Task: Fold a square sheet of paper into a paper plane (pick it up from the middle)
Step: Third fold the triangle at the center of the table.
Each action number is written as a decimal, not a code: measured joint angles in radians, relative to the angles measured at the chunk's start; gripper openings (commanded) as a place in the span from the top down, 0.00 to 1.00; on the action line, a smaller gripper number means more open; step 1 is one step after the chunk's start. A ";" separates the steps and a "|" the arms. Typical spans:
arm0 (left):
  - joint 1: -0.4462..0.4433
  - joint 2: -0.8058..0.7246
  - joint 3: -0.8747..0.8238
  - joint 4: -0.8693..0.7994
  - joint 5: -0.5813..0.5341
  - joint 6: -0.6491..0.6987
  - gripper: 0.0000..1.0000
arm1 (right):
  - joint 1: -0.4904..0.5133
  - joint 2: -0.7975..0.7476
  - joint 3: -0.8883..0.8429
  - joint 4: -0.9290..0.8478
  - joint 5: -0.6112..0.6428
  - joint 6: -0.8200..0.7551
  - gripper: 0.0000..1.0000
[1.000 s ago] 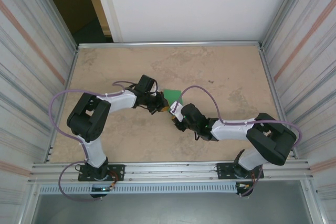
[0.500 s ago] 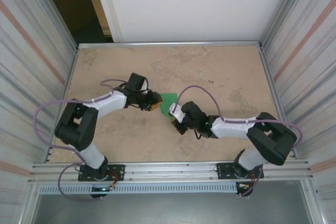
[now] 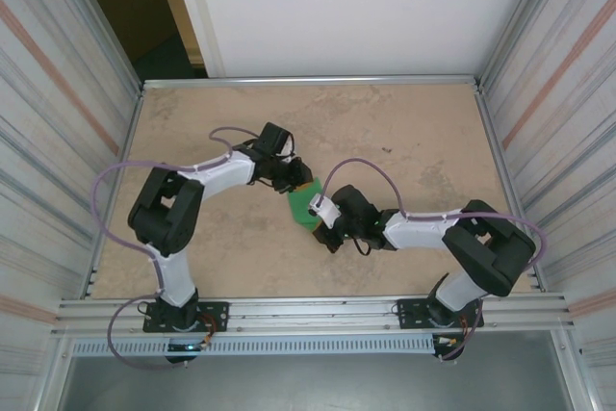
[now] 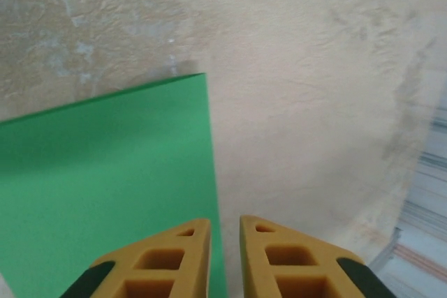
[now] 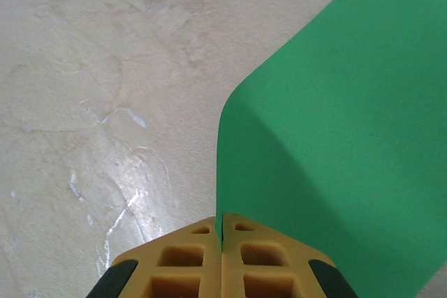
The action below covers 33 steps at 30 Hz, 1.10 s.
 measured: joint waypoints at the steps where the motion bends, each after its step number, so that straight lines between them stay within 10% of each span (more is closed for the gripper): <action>1: -0.001 0.017 0.010 -0.017 -0.010 0.009 0.86 | 0.000 0.003 0.002 -0.002 -0.003 0.003 1.00; 33: -0.004 0.129 0.096 -0.184 -0.065 0.157 0.94 | -0.066 0.061 0.118 -0.130 0.027 0.199 1.00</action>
